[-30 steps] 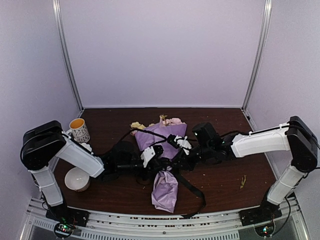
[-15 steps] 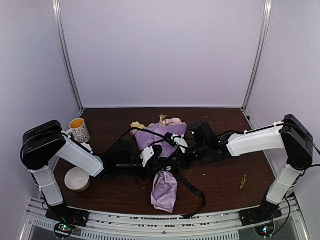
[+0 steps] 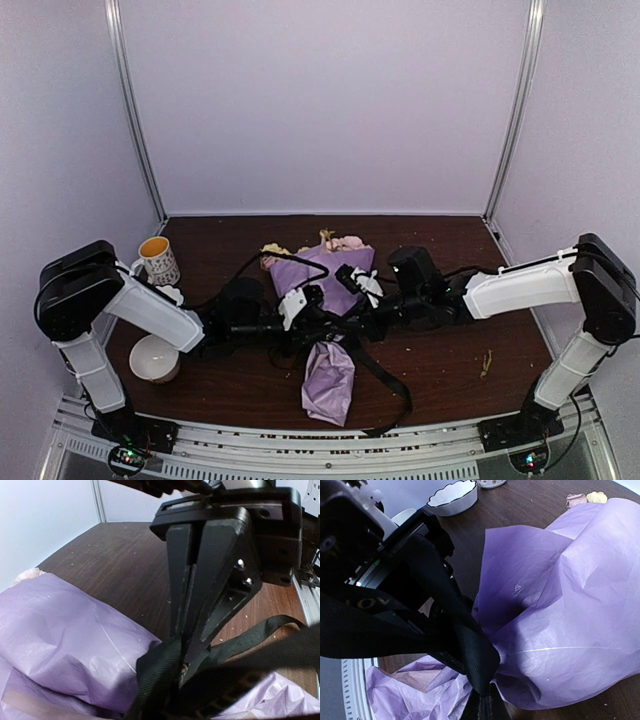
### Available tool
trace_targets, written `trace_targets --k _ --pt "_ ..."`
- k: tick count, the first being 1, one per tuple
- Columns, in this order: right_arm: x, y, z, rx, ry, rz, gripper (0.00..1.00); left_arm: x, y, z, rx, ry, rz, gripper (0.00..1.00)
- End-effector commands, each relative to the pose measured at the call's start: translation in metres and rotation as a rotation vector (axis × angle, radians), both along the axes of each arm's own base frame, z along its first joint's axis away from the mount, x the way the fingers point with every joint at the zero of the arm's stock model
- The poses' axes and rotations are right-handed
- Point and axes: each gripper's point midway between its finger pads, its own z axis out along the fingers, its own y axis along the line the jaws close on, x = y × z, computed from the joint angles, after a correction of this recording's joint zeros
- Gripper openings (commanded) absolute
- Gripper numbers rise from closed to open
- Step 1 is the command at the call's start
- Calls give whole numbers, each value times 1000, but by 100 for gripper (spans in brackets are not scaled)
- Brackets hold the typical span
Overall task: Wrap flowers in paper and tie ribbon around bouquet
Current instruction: Cross the half-tied ribbon over the folded bouquet.
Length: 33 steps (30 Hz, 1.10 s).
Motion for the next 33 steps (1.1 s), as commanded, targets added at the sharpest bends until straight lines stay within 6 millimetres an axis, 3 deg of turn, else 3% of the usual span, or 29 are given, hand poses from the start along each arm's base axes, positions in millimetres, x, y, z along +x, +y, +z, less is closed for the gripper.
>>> trace_targets --k 1,5,9,14,18,22,23,33 --pt "-2 -3 8 23 -12 -17 1 8 3 20 -41 -28 33 23" --pt "-2 -3 8 21 -10 -25 3 5 6 26 -53 -33 32 21" --pt "-2 -5 9 21 -9 -32 4 4 6 15 -10 -25 20 12" --pt "-1 -4 12 29 -12 -37 3 3 2 -2 43 -13 -8 26" --pt "-2 -3 11 29 -6 -37 2 3 -6 -2 51 -11 -40 29" --pt "-2 -4 11 27 -5 -38 6 10 -6 3 33 -23 -2 2" --pt "-2 -4 10 25 -3 -40 6 10 -5 5 22 -30 3 0" --pt "10 -5 12 27 -12 -105 14 11 1 2 20 -15 31 0"
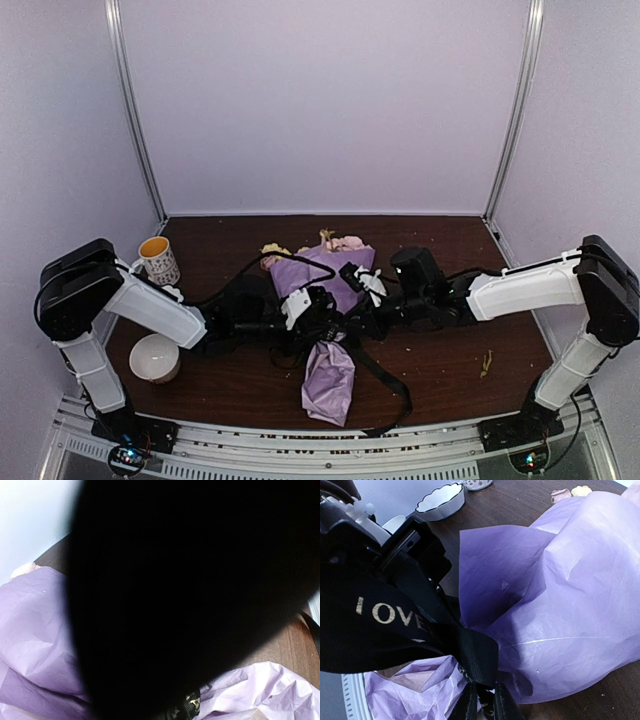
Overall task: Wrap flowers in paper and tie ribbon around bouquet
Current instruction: Cross the half-tied ribbon over the folded bouquet.
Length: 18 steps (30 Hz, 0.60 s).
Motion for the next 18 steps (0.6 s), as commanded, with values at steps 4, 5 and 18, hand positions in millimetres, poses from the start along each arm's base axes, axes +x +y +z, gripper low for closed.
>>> trace_targets --k 4,5,18 --pt "11 -2 6 7 -37 -70 13 7 5 5 -14 -30 37 0" --pt "11 -2 7 10 -39 -74 12 7 5 4 -11 -29 34 0" --pt "9 11 5 44 4 -40 14 6 6 9 -27 -35 37 0"
